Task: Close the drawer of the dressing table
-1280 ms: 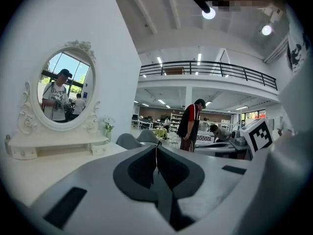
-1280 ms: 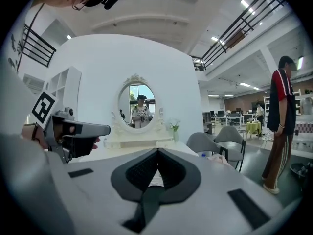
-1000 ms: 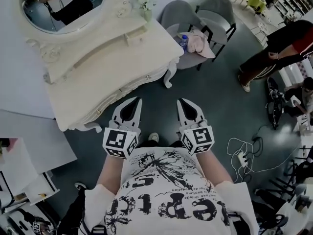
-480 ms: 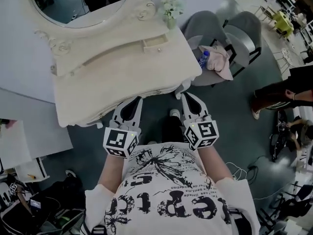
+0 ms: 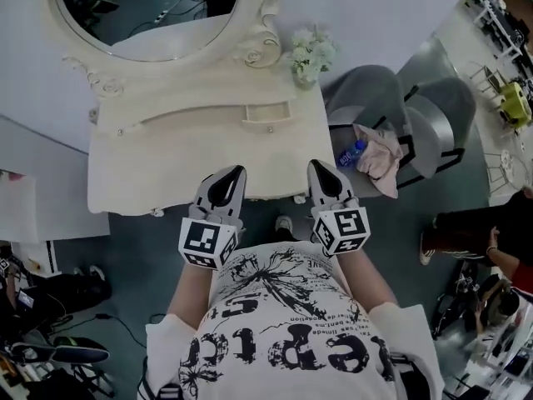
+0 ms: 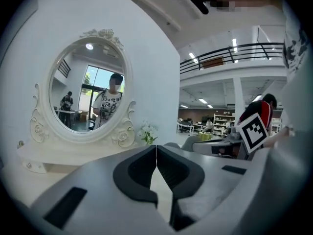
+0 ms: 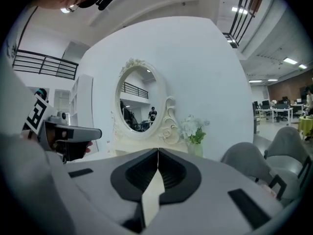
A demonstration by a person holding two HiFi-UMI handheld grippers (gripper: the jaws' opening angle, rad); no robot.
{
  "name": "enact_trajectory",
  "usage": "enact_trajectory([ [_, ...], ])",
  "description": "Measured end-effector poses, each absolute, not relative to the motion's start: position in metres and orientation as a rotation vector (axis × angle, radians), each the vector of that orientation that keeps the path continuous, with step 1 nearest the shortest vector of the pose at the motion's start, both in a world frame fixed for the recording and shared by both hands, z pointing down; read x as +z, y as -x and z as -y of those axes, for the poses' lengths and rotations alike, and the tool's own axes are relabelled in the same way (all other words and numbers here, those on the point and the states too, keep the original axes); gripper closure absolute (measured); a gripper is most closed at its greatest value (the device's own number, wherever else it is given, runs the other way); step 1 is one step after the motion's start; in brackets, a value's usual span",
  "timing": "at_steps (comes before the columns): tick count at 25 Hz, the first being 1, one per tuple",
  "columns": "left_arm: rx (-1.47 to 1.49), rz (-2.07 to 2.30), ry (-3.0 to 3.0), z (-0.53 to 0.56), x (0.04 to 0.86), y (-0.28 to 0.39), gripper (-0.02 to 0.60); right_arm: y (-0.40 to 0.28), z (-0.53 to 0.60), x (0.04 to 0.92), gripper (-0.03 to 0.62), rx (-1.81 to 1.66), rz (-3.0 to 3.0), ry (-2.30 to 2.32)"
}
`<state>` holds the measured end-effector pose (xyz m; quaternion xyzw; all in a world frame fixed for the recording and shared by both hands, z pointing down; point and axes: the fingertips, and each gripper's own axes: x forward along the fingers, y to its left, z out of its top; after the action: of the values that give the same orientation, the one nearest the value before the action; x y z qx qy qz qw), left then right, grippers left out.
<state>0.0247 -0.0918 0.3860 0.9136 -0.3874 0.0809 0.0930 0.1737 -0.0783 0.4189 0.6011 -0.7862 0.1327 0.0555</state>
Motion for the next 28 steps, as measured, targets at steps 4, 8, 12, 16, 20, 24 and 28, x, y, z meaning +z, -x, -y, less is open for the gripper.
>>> enact_trajectory([
  [4,0.216,1.271,-2.58,0.109,0.401,-0.035,0.561,-0.193,0.106,0.434,0.577,0.437,2.429,-1.718],
  [8,0.217,1.316,-2.502,0.118,0.416,-0.042,0.561,-0.202,0.13,0.454,0.577,0.488,2.449,-1.628],
  [12,0.241,1.345,-2.493,0.129,0.427,-0.038,0.561,-0.195,0.152,0.477,0.577,0.5,2.432,-1.585],
  [16,0.226,1.353,-2.463,0.143,0.437,-0.027,0.561,-0.174,0.168,0.508,0.577,0.522,2.416,-1.514],
  [20,0.243,1.336,-2.464,0.157,0.448,-0.017,0.561,-0.157,0.179,0.542,0.577,0.564,2.379,-1.481],
  [24,0.247,1.287,-2.454,0.174,0.465,-0.007,0.561,-0.145,0.189,0.573,0.576,0.646,2.334,-1.482],
  [28,0.255,1.26,-2.481,0.192,0.475,0.003,0.561,-0.136,0.206,0.603,0.574,0.676,2.272,-1.501],
])
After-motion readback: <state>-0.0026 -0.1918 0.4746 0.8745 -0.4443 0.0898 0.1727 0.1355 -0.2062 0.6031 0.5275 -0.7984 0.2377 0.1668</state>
